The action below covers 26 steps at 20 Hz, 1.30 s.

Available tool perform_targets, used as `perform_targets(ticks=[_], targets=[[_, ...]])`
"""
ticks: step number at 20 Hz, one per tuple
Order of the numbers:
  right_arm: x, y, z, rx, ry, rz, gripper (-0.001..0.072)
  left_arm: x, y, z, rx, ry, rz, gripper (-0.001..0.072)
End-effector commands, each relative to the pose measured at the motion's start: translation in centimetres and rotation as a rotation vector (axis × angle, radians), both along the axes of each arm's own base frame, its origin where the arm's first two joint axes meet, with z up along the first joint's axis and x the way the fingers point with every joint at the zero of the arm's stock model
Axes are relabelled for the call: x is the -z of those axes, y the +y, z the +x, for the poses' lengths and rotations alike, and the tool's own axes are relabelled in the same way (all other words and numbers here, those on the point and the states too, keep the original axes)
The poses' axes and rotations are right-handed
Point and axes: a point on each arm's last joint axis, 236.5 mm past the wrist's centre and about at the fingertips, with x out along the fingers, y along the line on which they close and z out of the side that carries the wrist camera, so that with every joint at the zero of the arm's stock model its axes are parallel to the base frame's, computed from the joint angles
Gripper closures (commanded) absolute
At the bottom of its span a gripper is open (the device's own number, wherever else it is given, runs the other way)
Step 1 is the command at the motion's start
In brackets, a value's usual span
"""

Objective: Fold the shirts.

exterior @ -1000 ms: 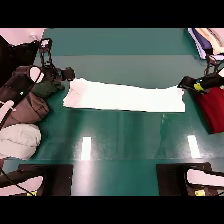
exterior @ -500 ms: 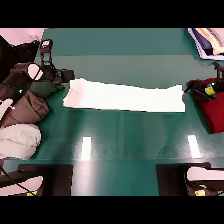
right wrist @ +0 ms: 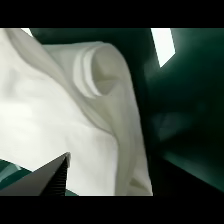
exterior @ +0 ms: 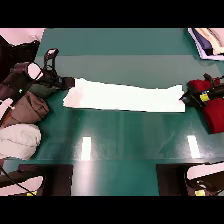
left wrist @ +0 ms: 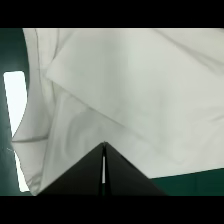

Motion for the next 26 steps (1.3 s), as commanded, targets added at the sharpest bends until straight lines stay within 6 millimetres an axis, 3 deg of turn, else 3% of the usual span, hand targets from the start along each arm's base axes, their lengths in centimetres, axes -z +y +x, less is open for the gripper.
perform_targets(ticks=[1,4,6,8,11,14,17,19,21,23,26], targets=[[2.0,0.8,0.2,-0.034,0.014,0.006,0.0155,0.2,-0.8,-0.7,0.007,0.035,-0.034,0.068],[2.3,2.6,1.2,-0.074,-0.028,0.037,0.0327,0.1,-1.7,-0.9,0.016,0.039,-0.057,0.068],[1.8,3.6,2.4,-0.091,-0.087,0.061,0.0479,0.0,-3.6,-1.4,0.075,0.026,-0.047,0.0681],[1.2,4.2,3.0,-0.108,-0.134,0.088,0.0695,-0.6,-6.3,-1.3,0.137,-0.027,-0.05,0.0681],[-0.9,5.6,3.3,-0.122,-0.181,0.163,0.0697,-1.8,-10.2,-0.6,0.175,-0.116,-0.087,0.0682],[-4.5,6.8,4.2,-0.121,-0.266,0.194,0.0698,-1.1,-14.5,-0.7,0.254,-0.102,-0.09,0.0682],[-10.5,9.7,5.4,-0.129,-0.407,0.242,0.07,0.5,-19.1,0.1,0.32,-0.082,-0.102,0.0682],[-14.9,12.8,5.4,-0.163,-0.5,0.285,0.07,1.6,-22.5,0.5,0.359,-0.065,-0.131,0.0682],[-17.9,16.0,4.7,-0.217,-0.557,0.295,0.07,2.6,-25.1,1.0,0.391,-0.058,-0.142,0.0682],[-20.1,18.9,4.0,-0.256,-0.596,0.29,0.07,4.4,-26.6,0.9,0.414,-0.009,-0.141,0.0682],[-22.8,22.3,3.2,-0.292,-0.666,0.279,0.07,7.6,-26.4,0.1,0.428,0.08,-0.11,0.0682]])
